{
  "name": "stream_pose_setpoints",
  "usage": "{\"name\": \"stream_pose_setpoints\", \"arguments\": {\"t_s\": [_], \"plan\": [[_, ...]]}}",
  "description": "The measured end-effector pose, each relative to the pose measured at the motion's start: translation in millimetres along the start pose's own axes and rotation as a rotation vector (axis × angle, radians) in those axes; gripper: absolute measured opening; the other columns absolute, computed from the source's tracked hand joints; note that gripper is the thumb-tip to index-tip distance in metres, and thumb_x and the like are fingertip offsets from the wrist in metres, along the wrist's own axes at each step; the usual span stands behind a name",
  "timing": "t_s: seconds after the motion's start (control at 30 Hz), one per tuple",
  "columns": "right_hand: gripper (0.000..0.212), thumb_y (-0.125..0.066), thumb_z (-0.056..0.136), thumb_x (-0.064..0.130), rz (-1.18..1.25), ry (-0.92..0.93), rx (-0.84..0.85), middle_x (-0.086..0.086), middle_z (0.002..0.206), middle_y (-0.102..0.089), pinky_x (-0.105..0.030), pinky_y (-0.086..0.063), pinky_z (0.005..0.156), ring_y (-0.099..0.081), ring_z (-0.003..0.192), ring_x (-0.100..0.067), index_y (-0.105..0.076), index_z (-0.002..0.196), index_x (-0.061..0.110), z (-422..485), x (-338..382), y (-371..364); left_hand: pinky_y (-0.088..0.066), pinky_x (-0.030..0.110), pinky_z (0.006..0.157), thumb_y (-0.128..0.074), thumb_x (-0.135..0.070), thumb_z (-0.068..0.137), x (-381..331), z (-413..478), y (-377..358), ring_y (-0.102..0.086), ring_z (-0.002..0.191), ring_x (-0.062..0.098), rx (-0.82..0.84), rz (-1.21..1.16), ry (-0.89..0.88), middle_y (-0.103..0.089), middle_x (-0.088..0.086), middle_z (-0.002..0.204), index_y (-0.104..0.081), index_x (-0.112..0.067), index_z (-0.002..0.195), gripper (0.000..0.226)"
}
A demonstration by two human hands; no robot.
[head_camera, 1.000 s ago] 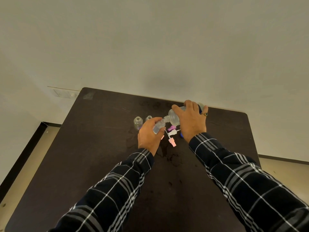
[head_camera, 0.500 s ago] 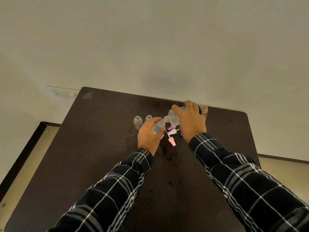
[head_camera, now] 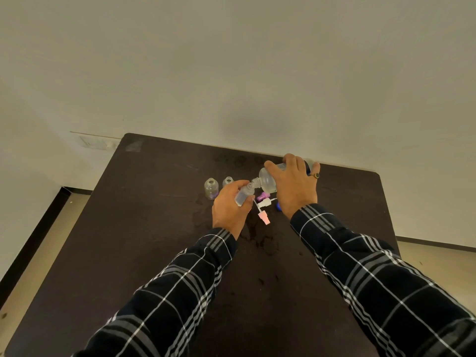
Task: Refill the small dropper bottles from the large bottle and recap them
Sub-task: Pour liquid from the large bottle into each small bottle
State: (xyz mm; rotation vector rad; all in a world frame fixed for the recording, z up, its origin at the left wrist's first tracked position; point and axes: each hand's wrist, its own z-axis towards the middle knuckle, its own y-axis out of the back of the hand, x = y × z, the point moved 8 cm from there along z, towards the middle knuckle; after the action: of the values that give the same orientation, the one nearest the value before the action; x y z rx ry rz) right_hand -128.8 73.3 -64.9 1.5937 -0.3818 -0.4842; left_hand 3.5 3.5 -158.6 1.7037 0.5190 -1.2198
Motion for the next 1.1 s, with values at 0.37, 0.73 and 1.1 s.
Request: {"name": "stream_pose_setpoints", "arguments": {"t_s": [0.37, 0.73, 1.1], "plan": [[0.073, -0.078, 0.081, 0.023, 0.017, -0.001, -0.019, -0.012, 0.141, -0.034, -0.071, -0.014, 0.112, -0.031, 0.137, -0.033, -0.037, 0.140, 0.035, 0, -1, 0, -0.037, 0.010, 0.074, -0.069, -0.034, 0.088, -1, 0, 0, -0.054, 0.089, -0.005, -0.008, 0.003, -0.009, -0.058, -0.020, 0.105, -0.060, -0.031, 0.120, 0.033], [0.070, -0.078, 0.080, 0.029, 0.431, -0.143, -0.011, -0.007, 0.135, -0.041, -0.064, -0.034, 0.109, -0.041, 0.129, -0.032, -0.041, 0.139, 0.035, -10, -22, -35, -0.040, 0.003, 0.070, -0.071, -0.036, 0.086, -9, -3, 2, -0.054, 0.096, -0.018, -0.038, -0.037, -0.084, -0.058, -0.028, 0.102, -0.059, -0.042, 0.116, 0.033], [0.068, -0.084, 0.075, 0.021, 0.989, -0.230, -0.116, 0.004, 0.124, -0.058, -0.033, -0.045, 0.096, -0.052, 0.113, -0.014, -0.048, 0.132, 0.025, -24, -56, -72, -0.046, 0.020, 0.087, -0.071, -0.031, 0.086, -6, 11, -23, -0.056, 0.106, -0.003, -0.044, 0.000, -0.090, -0.064, -0.017, 0.117, -0.058, -0.036, 0.122, 0.039]]}}
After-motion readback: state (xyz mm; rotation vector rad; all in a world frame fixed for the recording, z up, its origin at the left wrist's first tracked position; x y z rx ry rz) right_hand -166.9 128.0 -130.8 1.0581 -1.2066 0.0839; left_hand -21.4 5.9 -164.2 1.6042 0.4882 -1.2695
